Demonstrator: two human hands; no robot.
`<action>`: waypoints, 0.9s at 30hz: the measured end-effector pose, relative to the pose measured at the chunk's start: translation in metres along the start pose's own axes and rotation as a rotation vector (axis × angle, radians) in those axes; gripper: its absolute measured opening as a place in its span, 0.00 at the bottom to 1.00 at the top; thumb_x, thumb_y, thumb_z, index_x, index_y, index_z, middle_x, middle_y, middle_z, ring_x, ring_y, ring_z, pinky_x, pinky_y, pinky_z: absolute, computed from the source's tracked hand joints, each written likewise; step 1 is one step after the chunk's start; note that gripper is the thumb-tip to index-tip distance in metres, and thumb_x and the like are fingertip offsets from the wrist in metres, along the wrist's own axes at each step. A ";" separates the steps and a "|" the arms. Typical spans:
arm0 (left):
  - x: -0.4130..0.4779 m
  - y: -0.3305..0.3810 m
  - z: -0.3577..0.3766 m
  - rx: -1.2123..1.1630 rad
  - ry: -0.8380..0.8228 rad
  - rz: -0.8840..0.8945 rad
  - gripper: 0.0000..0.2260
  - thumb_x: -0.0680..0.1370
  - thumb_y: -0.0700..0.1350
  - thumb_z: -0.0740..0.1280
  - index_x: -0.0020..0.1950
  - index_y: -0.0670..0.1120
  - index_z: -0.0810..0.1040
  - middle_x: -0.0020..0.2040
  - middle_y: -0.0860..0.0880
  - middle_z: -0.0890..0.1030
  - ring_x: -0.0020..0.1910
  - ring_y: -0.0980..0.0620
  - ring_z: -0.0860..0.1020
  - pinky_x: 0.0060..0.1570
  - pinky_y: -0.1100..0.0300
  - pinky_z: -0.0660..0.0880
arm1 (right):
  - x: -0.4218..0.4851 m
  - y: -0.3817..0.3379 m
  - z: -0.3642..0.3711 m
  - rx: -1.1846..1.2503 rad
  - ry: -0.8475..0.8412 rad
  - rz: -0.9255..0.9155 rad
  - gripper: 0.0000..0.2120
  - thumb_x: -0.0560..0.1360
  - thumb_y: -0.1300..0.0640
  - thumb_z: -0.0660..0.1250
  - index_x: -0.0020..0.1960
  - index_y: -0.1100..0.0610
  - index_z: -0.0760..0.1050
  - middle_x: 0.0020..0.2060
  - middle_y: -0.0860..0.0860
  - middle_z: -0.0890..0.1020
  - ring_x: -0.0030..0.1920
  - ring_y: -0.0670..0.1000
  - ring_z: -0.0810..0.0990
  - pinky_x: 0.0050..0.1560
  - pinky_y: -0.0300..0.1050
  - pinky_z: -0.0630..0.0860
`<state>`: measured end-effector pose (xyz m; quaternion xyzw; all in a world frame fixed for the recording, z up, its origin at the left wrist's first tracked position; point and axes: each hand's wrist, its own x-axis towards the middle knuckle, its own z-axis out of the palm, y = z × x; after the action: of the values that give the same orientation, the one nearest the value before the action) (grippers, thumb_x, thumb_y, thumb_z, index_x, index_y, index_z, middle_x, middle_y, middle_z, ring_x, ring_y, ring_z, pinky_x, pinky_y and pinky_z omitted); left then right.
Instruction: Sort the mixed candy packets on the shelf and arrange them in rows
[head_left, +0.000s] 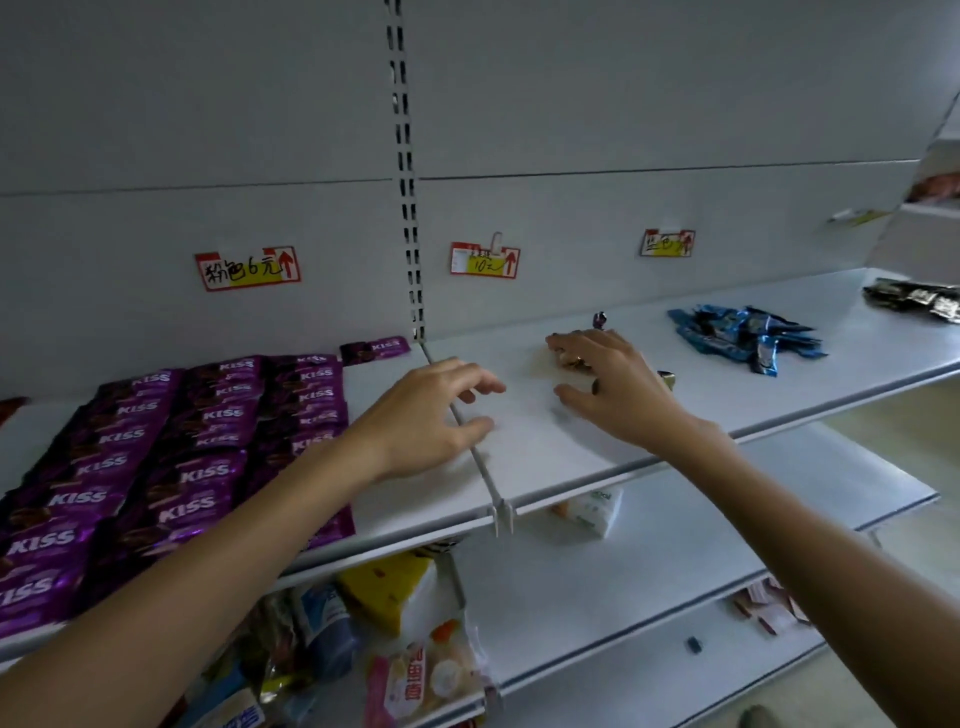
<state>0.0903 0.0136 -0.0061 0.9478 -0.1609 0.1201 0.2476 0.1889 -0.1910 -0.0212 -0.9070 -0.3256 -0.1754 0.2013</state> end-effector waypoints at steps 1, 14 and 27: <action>0.008 0.003 0.005 0.003 -0.011 -0.005 0.14 0.76 0.47 0.66 0.62 0.51 0.74 0.55 0.57 0.73 0.52 0.61 0.72 0.52 0.65 0.68 | 0.000 0.011 -0.003 0.000 0.001 0.008 0.26 0.73 0.53 0.68 0.69 0.54 0.67 0.64 0.54 0.74 0.63 0.54 0.68 0.64 0.50 0.66; 0.060 0.012 0.065 0.049 0.017 -0.112 0.17 0.77 0.49 0.64 0.65 0.50 0.72 0.62 0.53 0.73 0.60 0.57 0.69 0.59 0.63 0.65 | 0.001 0.076 -0.006 -0.042 -0.148 0.074 0.31 0.74 0.33 0.54 0.73 0.45 0.59 0.66 0.53 0.68 0.65 0.51 0.65 0.61 0.49 0.66; 0.076 0.028 0.080 0.074 0.165 -0.357 0.18 0.78 0.53 0.62 0.66 0.49 0.70 0.60 0.52 0.75 0.56 0.55 0.73 0.57 0.58 0.70 | 0.045 0.109 -0.007 0.194 -0.041 -0.003 0.17 0.79 0.51 0.59 0.65 0.57 0.72 0.59 0.56 0.74 0.57 0.55 0.74 0.57 0.45 0.68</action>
<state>0.1613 -0.0687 -0.0386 0.9567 0.0351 0.1573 0.2423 0.2918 -0.2482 -0.0220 -0.8862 -0.3465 -0.1247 0.2813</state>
